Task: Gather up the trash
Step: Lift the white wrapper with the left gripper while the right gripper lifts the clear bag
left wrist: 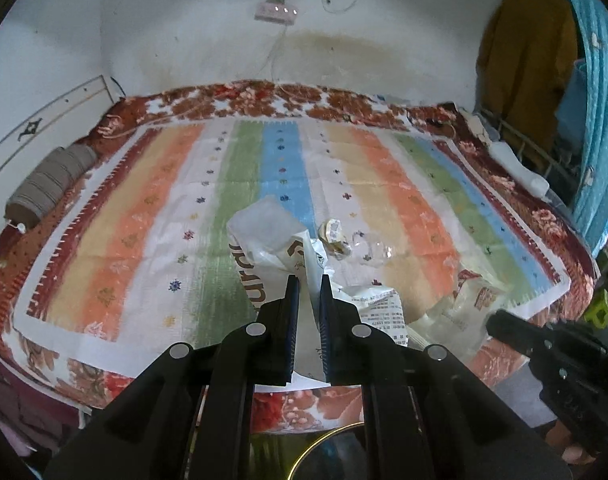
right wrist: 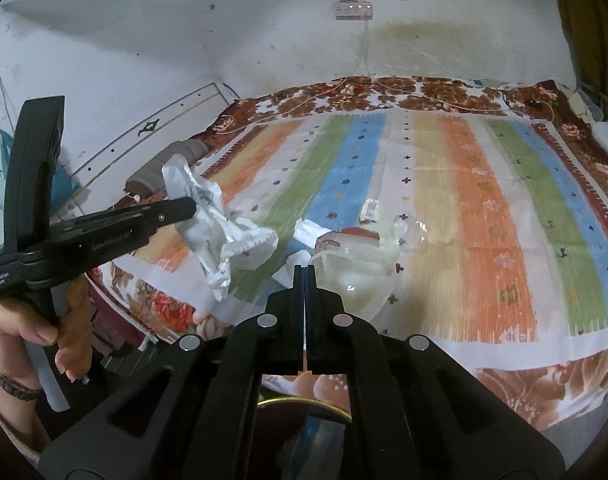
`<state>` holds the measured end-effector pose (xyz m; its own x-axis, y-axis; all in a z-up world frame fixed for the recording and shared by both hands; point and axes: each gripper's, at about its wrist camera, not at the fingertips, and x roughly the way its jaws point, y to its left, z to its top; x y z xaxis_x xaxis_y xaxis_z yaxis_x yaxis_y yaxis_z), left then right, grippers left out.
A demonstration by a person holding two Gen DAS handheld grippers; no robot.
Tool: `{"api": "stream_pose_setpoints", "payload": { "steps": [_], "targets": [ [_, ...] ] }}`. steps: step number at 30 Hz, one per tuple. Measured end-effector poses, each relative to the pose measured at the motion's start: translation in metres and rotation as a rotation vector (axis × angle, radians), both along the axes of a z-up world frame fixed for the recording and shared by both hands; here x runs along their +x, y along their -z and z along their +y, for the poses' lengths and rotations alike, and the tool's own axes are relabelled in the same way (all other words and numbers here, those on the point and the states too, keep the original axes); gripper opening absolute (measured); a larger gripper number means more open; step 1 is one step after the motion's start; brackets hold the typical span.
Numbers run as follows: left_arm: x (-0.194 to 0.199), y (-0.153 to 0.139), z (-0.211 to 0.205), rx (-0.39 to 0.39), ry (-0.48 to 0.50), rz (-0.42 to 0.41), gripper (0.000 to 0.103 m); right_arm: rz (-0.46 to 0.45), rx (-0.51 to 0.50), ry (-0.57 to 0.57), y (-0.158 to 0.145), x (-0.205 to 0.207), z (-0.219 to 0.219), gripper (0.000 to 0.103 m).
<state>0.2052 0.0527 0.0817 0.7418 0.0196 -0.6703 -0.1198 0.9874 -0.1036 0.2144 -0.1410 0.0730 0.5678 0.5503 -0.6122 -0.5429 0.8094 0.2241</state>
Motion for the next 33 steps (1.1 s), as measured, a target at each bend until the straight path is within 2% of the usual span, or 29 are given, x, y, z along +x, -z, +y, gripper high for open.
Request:
{"api": "stream_pose_setpoints", "payload": {
  "steps": [4,11,15,33],
  "targets": [
    [-0.014,-0.002,-0.001,0.0,-0.031,-0.019,0.009,0.001,0.005,-0.005,0.001,-0.013,-0.003,0.0],
    [-0.035,0.008,-0.011,-0.025,-0.023,0.0,0.009,0.004,-0.007,-0.025,0.007,-0.033,-0.006,0.0],
    [-0.05,0.013,-0.016,-0.046,-0.007,0.003,0.009,0.01,-0.046,-0.007,0.014,-0.043,-0.012,0.0],
    [-0.095,0.039,-0.042,-0.093,0.042,0.04,0.01,0.12,-0.037,-0.051,0.048,-0.087,-0.024,0.0]
  ]
}}
